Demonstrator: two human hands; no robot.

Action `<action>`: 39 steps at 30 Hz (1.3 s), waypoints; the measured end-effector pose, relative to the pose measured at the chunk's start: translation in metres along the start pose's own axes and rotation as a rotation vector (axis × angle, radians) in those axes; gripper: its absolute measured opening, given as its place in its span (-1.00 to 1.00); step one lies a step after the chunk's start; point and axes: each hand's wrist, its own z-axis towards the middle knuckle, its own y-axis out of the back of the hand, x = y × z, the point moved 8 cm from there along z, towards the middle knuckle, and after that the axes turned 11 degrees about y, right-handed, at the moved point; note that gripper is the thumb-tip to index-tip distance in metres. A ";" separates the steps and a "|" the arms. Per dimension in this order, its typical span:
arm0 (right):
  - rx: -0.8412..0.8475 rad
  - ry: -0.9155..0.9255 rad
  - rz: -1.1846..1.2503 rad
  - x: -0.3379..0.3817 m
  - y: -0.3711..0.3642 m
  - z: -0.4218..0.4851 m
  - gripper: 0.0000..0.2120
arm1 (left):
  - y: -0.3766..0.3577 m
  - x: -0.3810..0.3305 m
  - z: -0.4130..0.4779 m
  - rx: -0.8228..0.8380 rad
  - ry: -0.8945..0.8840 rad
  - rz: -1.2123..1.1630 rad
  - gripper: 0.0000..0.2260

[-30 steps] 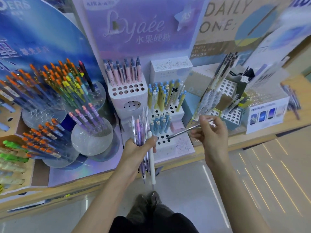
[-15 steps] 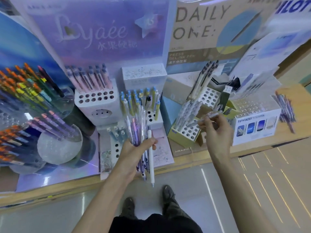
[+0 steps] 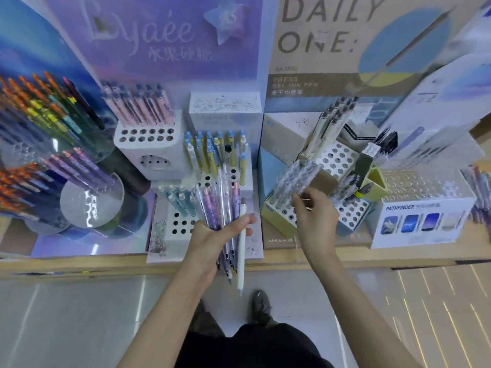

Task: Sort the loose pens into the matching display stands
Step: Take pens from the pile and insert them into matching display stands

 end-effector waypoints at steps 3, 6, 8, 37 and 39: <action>-0.042 -0.094 0.068 -0.003 -0.002 -0.001 -0.88 | -0.001 0.001 -0.003 0.007 0.014 -0.013 -0.86; -0.077 -0.142 0.072 -0.004 -0.002 -0.003 -0.86 | -0.001 0.003 -0.003 0.012 0.038 -0.022 -0.85; -0.076 -0.137 0.028 -0.005 -0.001 -0.004 -0.86 | -0.002 0.004 -0.003 0.027 0.046 -0.019 -0.86; 0.291 -0.184 0.761 0.068 0.000 -0.004 -0.90 | -0.011 -0.006 0.014 0.003 -0.006 0.110 -0.81; 0.294 -0.187 0.712 0.062 0.004 -0.003 -0.88 | -0.019 -0.008 0.017 -0.004 -0.025 0.119 -0.79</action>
